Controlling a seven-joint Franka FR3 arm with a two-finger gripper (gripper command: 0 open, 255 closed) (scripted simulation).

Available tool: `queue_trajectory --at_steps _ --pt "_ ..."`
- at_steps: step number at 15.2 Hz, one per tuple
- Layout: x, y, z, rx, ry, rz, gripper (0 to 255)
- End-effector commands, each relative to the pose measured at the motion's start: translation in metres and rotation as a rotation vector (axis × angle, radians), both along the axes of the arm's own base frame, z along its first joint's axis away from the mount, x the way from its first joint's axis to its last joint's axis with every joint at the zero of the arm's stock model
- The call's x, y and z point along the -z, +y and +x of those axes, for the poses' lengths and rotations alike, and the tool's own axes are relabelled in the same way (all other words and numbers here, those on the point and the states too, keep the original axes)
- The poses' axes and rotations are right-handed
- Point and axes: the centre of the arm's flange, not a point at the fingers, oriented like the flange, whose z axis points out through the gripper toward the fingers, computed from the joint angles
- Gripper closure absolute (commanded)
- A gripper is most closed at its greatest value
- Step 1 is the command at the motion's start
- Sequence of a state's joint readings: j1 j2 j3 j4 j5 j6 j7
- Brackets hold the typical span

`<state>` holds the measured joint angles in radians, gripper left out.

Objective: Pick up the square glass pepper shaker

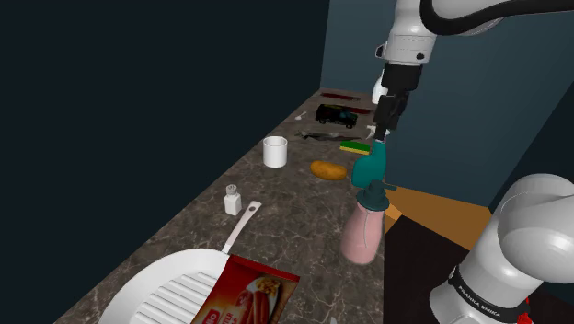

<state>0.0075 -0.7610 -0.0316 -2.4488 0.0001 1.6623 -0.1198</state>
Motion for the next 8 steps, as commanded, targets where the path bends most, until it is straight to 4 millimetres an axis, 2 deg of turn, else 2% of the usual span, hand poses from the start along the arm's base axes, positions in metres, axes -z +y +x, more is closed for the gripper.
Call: queue_trajectory --at_steps 1,8 --pt "0.0 0.0 0.0 0.0 0.0 0.0 0" --pt "0.035 0.057 0.071 -0.023 0.031 -0.018 0"
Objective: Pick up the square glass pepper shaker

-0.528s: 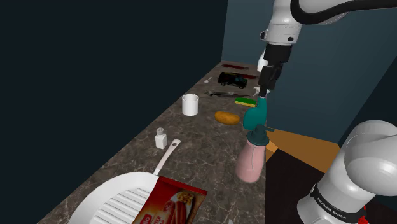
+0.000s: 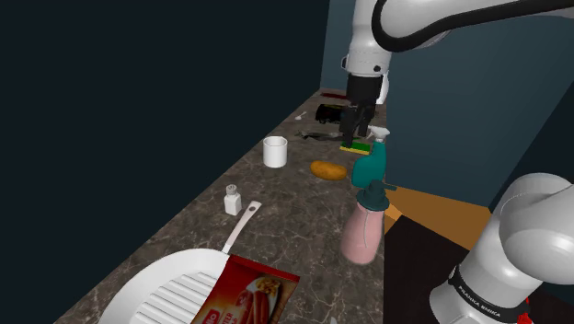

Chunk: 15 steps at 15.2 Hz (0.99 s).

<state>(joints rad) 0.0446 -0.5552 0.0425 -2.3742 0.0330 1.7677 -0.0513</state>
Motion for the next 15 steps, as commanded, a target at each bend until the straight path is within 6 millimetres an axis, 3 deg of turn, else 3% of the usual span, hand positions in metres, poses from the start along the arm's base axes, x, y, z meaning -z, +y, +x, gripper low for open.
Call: queue_trajectory --at_steps 1,15 --pt "0.012 0.018 0.023 -0.007 0.009 -0.004 0" --pt "0.092 0.135 0.157 -0.053 0.071 -0.039 0"
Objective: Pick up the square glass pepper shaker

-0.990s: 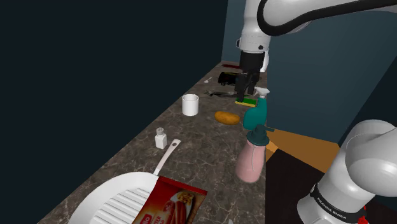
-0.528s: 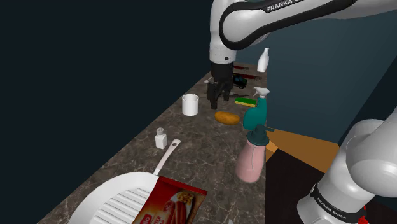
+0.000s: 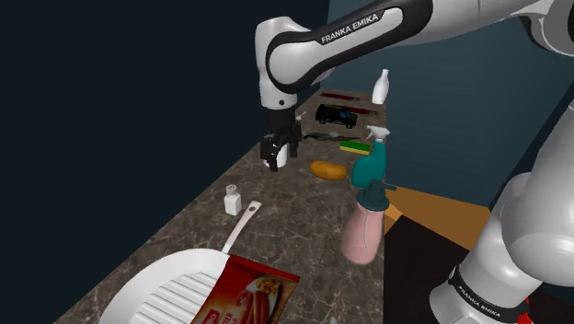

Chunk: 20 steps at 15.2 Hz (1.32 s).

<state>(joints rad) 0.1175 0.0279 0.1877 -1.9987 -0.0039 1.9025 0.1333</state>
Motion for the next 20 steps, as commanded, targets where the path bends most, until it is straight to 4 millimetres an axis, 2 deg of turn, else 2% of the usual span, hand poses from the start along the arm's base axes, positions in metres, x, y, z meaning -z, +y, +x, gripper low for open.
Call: queue_trajectory --at_steps 1,13,20 --pt "0.014 0.018 0.021 -0.006 0.009 -0.005 0" --pt "0.092 0.121 0.127 -0.046 0.062 -0.035 0" --pt "0.126 0.124 0.13 -0.047 0.063 -0.035 0"
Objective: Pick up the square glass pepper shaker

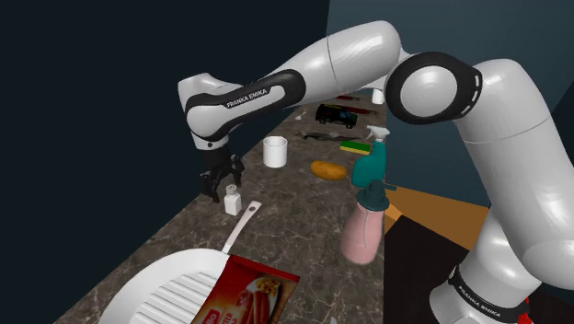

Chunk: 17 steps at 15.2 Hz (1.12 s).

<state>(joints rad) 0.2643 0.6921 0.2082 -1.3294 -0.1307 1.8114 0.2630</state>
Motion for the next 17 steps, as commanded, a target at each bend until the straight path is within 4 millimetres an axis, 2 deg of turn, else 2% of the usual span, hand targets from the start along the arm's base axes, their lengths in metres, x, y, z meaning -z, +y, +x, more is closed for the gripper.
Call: queue_trajectory --at_steps 1,3,4,13,17 --pt "0.014 0.001 0.0 0.0 0.0 0.0 0" --pt "0.014 0.001 0.0 0.0 0.0 0.0 0" --pt "0.014 0.001 0.0 0.0 0.0 0.0 255" --pt "0.014 0.001 0.0 0.0 0.0 0.0 255" --pt "-0.007 0.001 0.0 0.0 0.0 0.0 255"
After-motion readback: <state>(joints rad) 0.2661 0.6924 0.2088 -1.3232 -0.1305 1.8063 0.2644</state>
